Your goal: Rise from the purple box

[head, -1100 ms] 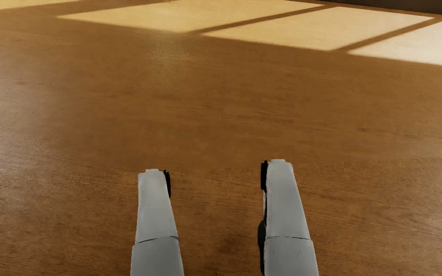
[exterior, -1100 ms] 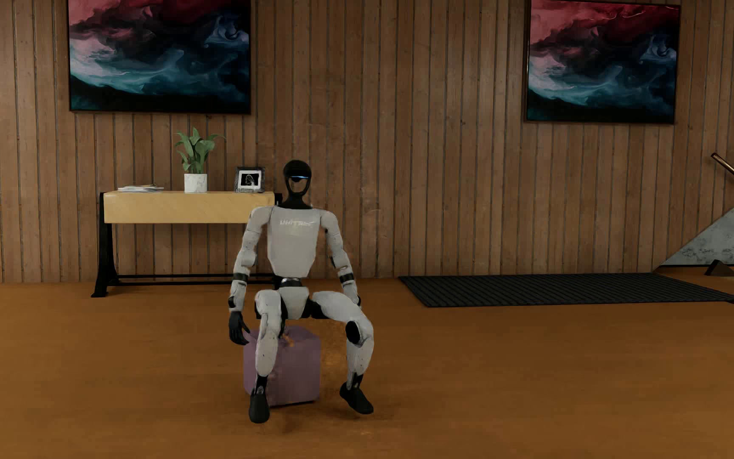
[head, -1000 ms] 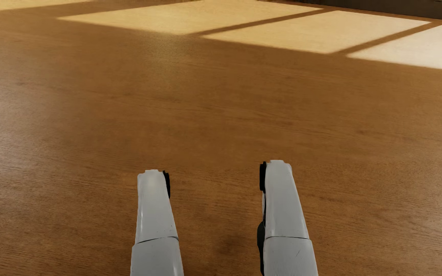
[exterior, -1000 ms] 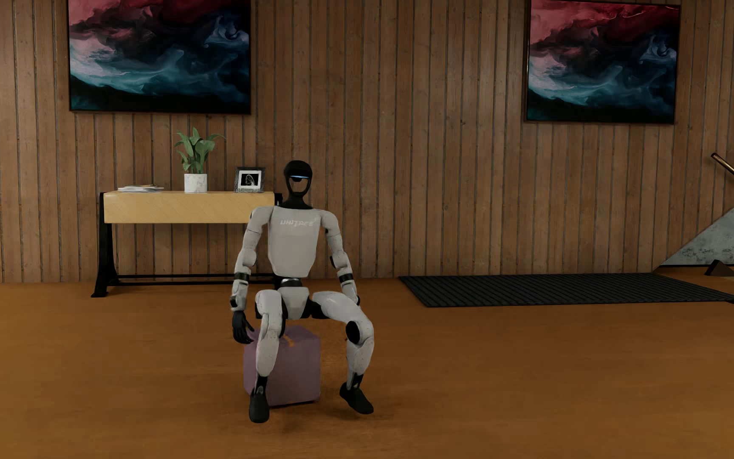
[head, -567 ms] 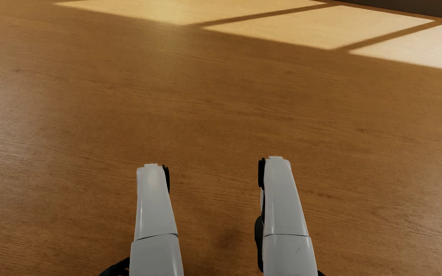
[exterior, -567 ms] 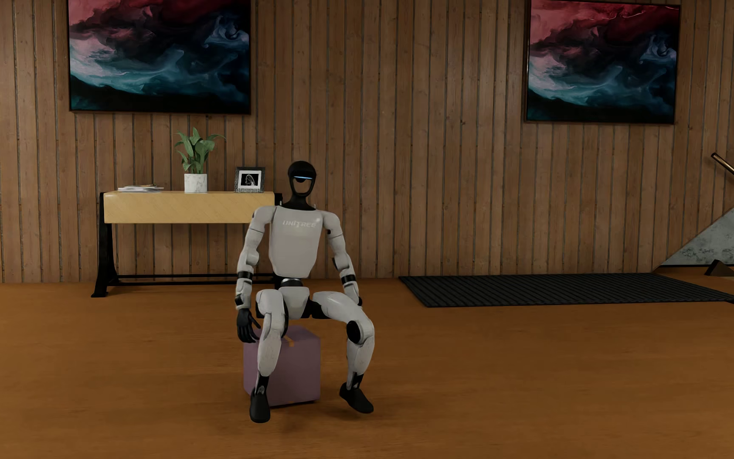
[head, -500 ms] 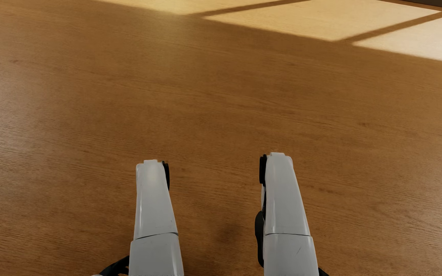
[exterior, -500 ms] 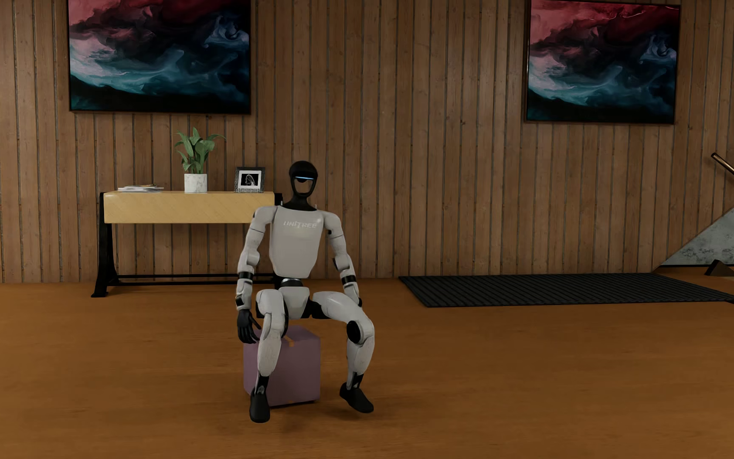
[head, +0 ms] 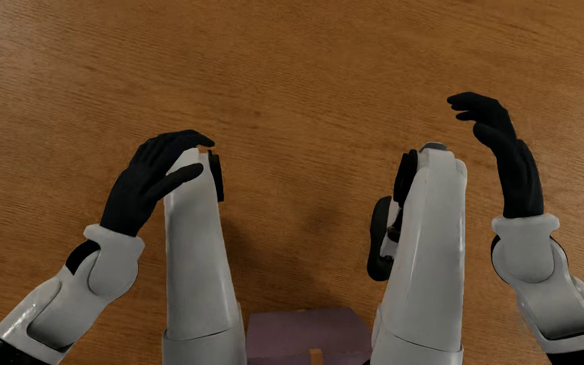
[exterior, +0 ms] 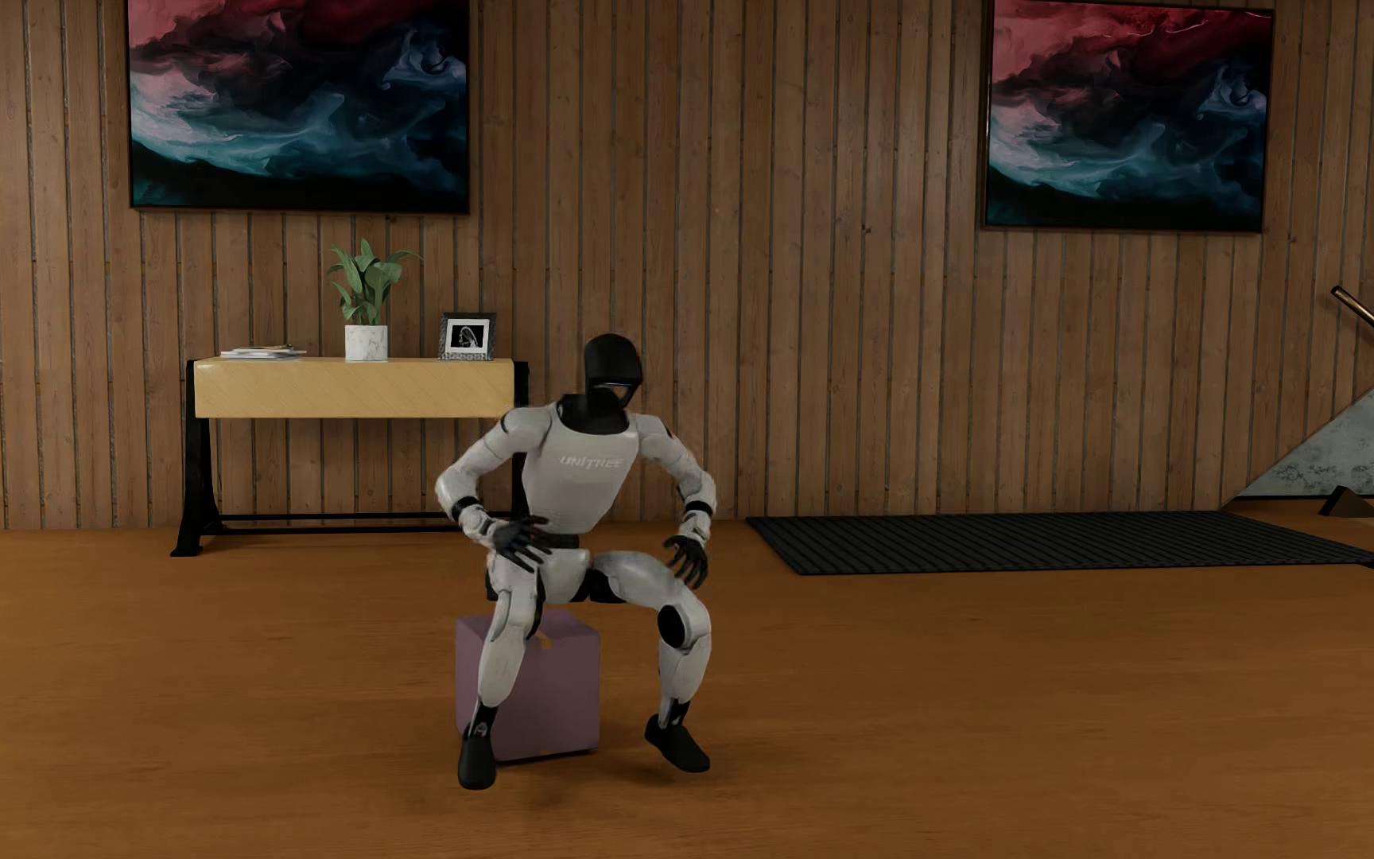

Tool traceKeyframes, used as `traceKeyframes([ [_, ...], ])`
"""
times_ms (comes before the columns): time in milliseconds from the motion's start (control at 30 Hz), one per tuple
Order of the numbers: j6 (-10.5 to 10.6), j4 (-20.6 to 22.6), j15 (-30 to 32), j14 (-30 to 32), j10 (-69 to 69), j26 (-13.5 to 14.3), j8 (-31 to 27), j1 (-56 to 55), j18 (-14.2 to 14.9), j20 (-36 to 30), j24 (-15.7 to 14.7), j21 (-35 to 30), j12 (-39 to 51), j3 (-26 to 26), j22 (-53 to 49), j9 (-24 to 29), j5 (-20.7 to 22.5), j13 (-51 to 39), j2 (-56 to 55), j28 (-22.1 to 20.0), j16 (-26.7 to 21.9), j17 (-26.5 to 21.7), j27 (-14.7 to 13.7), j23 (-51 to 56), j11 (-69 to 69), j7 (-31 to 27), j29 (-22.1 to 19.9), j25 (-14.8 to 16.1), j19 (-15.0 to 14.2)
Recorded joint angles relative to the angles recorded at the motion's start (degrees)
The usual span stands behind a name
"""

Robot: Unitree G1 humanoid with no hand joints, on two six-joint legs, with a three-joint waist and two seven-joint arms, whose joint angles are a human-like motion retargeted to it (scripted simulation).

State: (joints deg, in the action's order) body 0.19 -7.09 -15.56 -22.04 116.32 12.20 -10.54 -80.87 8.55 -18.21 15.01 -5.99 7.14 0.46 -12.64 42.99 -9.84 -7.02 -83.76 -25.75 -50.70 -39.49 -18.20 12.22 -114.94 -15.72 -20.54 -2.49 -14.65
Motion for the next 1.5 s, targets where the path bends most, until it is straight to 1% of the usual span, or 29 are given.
traceKeyframes([
  [33, 0.4, 0.0, -0.2, -0.3, -0.1, 0.6, -0.2, -1.6, 0.3, -6.9, 0.7, -2.6, 8.7, 0.1, -1.6, 1.5, -0.1, -4.3, -1.6, 2.3, -3.5, -5.3, -0.1, 3.7, 0.1, 0.0, 4.7, -0.5, -0.3],
  [67, 0.9, 0.2, -0.6, -0.6, -0.2, 1.4, -0.5, -3.3, 0.6, -16.3, 0.5, -6.5, 19.2, 0.2, -2.7, 2.7, -0.6, -9.5, -3.2, 5.1, -6.7, -10.7, 0.2, 6.4, 0.1, 0.0, 10.5, 0.3, -0.6],
  [100, 1.0, 0.4, -1.2, -0.9, -0.4, 2.3, -0.8, -4.6, 0.9, -28.0, -0.3, -12.7, 31.6, 0.3, -3.2, 4.1, -0.8, -16.2, -4.6, 7.3, -9.3, -15.8, -0.5, 7.9, 0.2, 0.2, 13.1, 1.5, -0.8],
  [133, 1.0, 0.3, -1.6, -1.3, -0.5, 3.6, -0.9, -6.0, 1.2, -40.2, -1.0, -20.3, 44.6, 0.3, -3.4, 5.0, -0.6, -23.7, -6.0, 9.6, -10.9, -19.7, -2.0, 8.2, 0.3, 0.3, 11.7, 3.2, -0.8],
  [167, 1.0, 0.4, -2.0, -1.7, -0.9, 4.5, -0.8, -6.8, 1.2, -51.6, -2.2, -27.2, 56.8, 0.3, -3.8, 6.4, -0.5, -32.3, -6.9, 8.0, -11.5, -22.7, -2.4, 7.9, 0.7, 0.5, 10.8, 5.1, -0.4],
  [200, 0.9, 0.3, -2.5, -2.2, -1.4, 5.2, -0.6, -7.5, 1.4, -60.5, -3.3, -34.2, 66.2, 0.2, -4.0, 7.7, -0.3, -41.0, -7.6, 4.7, -11.5, -24.2, -3.2, 7.4, 1.2, 0.5, 9.3, 6.2, -0.3],
  [267, 0.7, 0.7, -3.5, -2.9, -3.3, 6.0, -0.2, -7.6, 1.0, -69.6, -4.3, -47.6, 76.1, 0.3, -4.0, 9.6, 0.1, -55.8, -7.8, 0.0, -10.0, -24.7, -5.0, 6.6, 3.2, 0.7, 5.2, 7.4, -0.3],
  [300, 0.7, 1.1, -3.5, -2.8, -4.9, 6.1, 0.1, -7.4, 0.6, -70.2, -3.9, -51.0, 76.8, 0.3, -3.5, 9.9, 0.8, -59.1, -7.7, -0.6, -9.1, -24.4, -5.1, 6.6, 4.8, 0.9, 5.3, 7.3, 0.2],
  [367, 0.8, 1.6, -3.2, -2.2, -10.1, 6.0, 0.7, -5.2, -0.3, -66.5, -2.7, -51.2, 73.6, 0.1, -0.1, 9.9, 2.2, -59.1, -5.7, -0.3, -6.8, -21.0, -4.4, 3.8, 10.1, 1.8, 5.5, 6.0, 1.5],
  [467, 0.6, 1.7, -1.2, 0.2, -22.7, 6.0, 2.7, 2.2, -1.6, -57.1, 1.1, -46.8, 62.9, 0.1, 11.4, 7.7, 3.7, -52.6, 2.3, 5.1, 0.0, -12.9, -3.0, -7.2, 23.0, 3.9, 9.8, 1.0, 3.8],
  [567, 0.6, 1.3, 2.5, 3.8, -38.5, 7.4, 5.2, 14.2, -3.3, -47.1, 7.2, -42.8, 52.1, -0.2, 31.1, 4.1, 5.4, -46.9, 15.2, 13.2, 12.0, -0.3, -1.6, -26.0, 39.8, 6.6, 18.3, -7.1, 6.1],
  [633, 0.5, 0.8, 5.3, 6.3, -49.4, 8.2, 6.7, 23.7, -3.9, -41.1, 10.7, -40.3, 46.2, -0.2, 47.1, 0.7, 6.2, -43.6, 25.3, 21.1, 22.0, 9.4, -1.1, -42.1, 51.5, 8.8, 24.8, -12.6, 7.1],
  [700, 0.5, 0.2, 8.5, 9.0, -59.7, 8.3, 8.7, 33.5, -4.1, -37.6, 14.4, -39.0, 41.0, -0.5, 59.8, -3.2, 6.5, -40.6, 35.9, 27.7, 29.7, 18.9, -0.1, -58.3, 63.0, 11.6, 28.2, -18.6, 7.5],
  [733, 0.1, 0.2, 10.2, 10.4, -65.0, 7.2, 9.6, 38.7, -4.3, -35.9, 15.1, -38.3, 38.3, -0.5, 63.4, -5.8, 6.7, -38.7, 41.2, 32.6, 32.4, 22.7, 1.5, -64.1, 68.8, 12.7, 31.2, -20.6, 7.5],
  [767, -0.2, 0.0, 12.0, 11.6, -70.3, 4.0, 10.3, 44.1, -4.6, -33.1, 12.7, -37.7, 34.9, -0.3, 66.6, -8.4, 7.4, -36.1, 46.8, 35.0, 34.3, 25.5, 3.6, -67.5, 74.9, 14.0, 33.5, -21.4, 7.7],
  [800, -0.5, 0.1, 13.6, 12.6, -75.5, 0.3, 11.0, 49.7, -5.3, -30.0, 9.1, -36.5, 30.9, -0.1, 68.7, -11.2, 8.1, -32.9, 52.9, 35.7, 35.6, 27.0, 5.6, -69.3, 81.1, 15.2, 35.1, -20.4, 8.3],
  [833, -0.8, 1.0, 15.1, 13.7, -80.6, -1.7, 11.4, 54.9, -6.3, -27.2, 6.6, -34.4, 26.9, 0.1, 69.0, -14.1, 8.8, -29.1, 58.7, 35.9, 35.9, 27.5, 7.0, -69.8, 87.0, 16.2, 35.7, -19.3, 9.1],
  [900, -1.1, 2.8, 17.4, 15.3, -89.8, -2.1, 12.2, 64.7, -7.8, -22.2, 2.3, -29.8, 19.2, 0.2, 66.3, -20.3, 9.6, -20.9, 69.3, 36.9, 34.1, 26.8, 9.1, -70.2, 97.3, 18.2, 35.0, -14.1, 10.2],
  [967, -1.2, 3.9, 18.9, 16.2, -96.8, -1.8, 13.4, 72.2, -8.6, -18.1, 0.6, -24.9, 12.2, 0.2, 61.9, -26.9, 9.9, -13.2, 77.8, 36.9, 31.3, 25.0, 10.4, -69.9, 105.7, 19.6, 32.9, -9.2, 10.7],
  [1067, -1.5, 4.3, 18.0, 16.0, -103.4, -0.8, 15.0, 80.9, -8.8, -10.3, -1.1, -18.4, 3.5, 0.7, 60.0, -34.1, 10.0, -4.7, 85.6, 36.1, 28.4, 23.6, 9.4, -70.8, 110.5, 21.8, 30.2, -7.2, 10.2],
  [1100, -1.5, 4.4, 17.6, 16.0, -105.4, -0.8, 15.6, 84.7, -8.6, -7.2, -1.7, -16.7, 1.3, 0.9, 61.8, -34.5, 10.0, -2.6, 89.7, 35.0, 28.4, 23.4, 8.9, -72.3, 112.3, 23.0, 29.5, -6.9, 9.7],
  [1133, -2.1, 4.3, 17.4, 16.0, -107.3, -2.0, 16.0, 87.4, -8.8, -5.2, -2.6, -15.6, -0.4, 1.3, 65.3, -35.9, 10.3, -1.1, 91.3, 31.9, 28.7, 23.7, 9.2, -74.2, 112.9, 23.6, 28.9, -6.6, 9.6],
  [1167, -1.6, 4.5, 17.6, 15.3, -107.7, -2.6, 16.5, 90.5, -8.3, -3.1, -3.8, -14.7, -1.8, 1.4, 69.1, -35.9, 10.3, -0.1, 95.2, 31.4, 29.6, 23.7, 9.3, -77.7, 114.9, 24.9, 28.7, -6.6, 9.0],
  [1200, -2.1, 4.2, 16.9, 14.6, -107.5, -4.7, 16.8, 90.8, -8.5, -2.4, -4.5, -14.4, -2.5, 1.5, 73.1, -37.7, 10.4, 0.3, 95.5, 29.6, 29.9, 24.2, 10.3, -80.1, 114.8, 24.9, 29.1, -7.0, 8.9],
  [1233, -2.2, 3.9, 16.3, 13.9, -107.3, -5.4, 17.0, 91.6, -8.1, -1.7, -4.4, -13.6, -3.0, 1.6, 76.5, -38.3, 10.3, 0.7, 96.7, 29.6, 30.2, 24.5, 10.7, -82.2, 115.0, 25.2, 29.6, -7.4, 8.5],
  [1300, -2.5, 3.5, 15.6, 13.3, -107.0, -6.0, 17.0, 92.1, -7.5, -1.8, -2.3, -12.2, -4.1, 1.7, 81.3, -39.6, 10.1, 2.2, 97.4, 30.8, 30.0, 25.1, 11.1, -84.8, 114.9, 25.1, 29.5, -8.1, 8.3],
  [1367, -2.6, 3.5, 15.4, 13.3, -107.1, -5.5, 17.4, 92.4, -7.6, -1.8, 0.1, -11.3, -5.5, 1.7, 82.2, -39.9, 10.3, 3.4, 97.8, 33.2, 29.4, 25.2, 11.2, -85.1, 114.9, 25.4, 29.7, -7.8, 8.3],
  [1433, -2.6, 3.5, 15.4, 13.3, -107.1, -4.4, 17.5, 92.2, -7.6, -1.1, 0.1, -11.4, -7.1, 1.8, 80.1, -40.2, 10.2, 4.1, 97.7, 35.4, 28.3, 25.2, 10.7, -83.5, 114.9, 25.4, 31.0, -7.8, 8.3],
  [1500, -2.7, 3.5, 15.3, 13.3, -107.1, -4.0, 17.4, 92.1, -7.6, -0.7, -0.2, -12.0, -7.7, 1.8, 78.3, -40.1, 10.2, 4.3, 97.6, 35.5, 28.0, 25.6, 10.2, -81.9, 114.9, 25.2, 31.2, -7.8, 8.4],
])
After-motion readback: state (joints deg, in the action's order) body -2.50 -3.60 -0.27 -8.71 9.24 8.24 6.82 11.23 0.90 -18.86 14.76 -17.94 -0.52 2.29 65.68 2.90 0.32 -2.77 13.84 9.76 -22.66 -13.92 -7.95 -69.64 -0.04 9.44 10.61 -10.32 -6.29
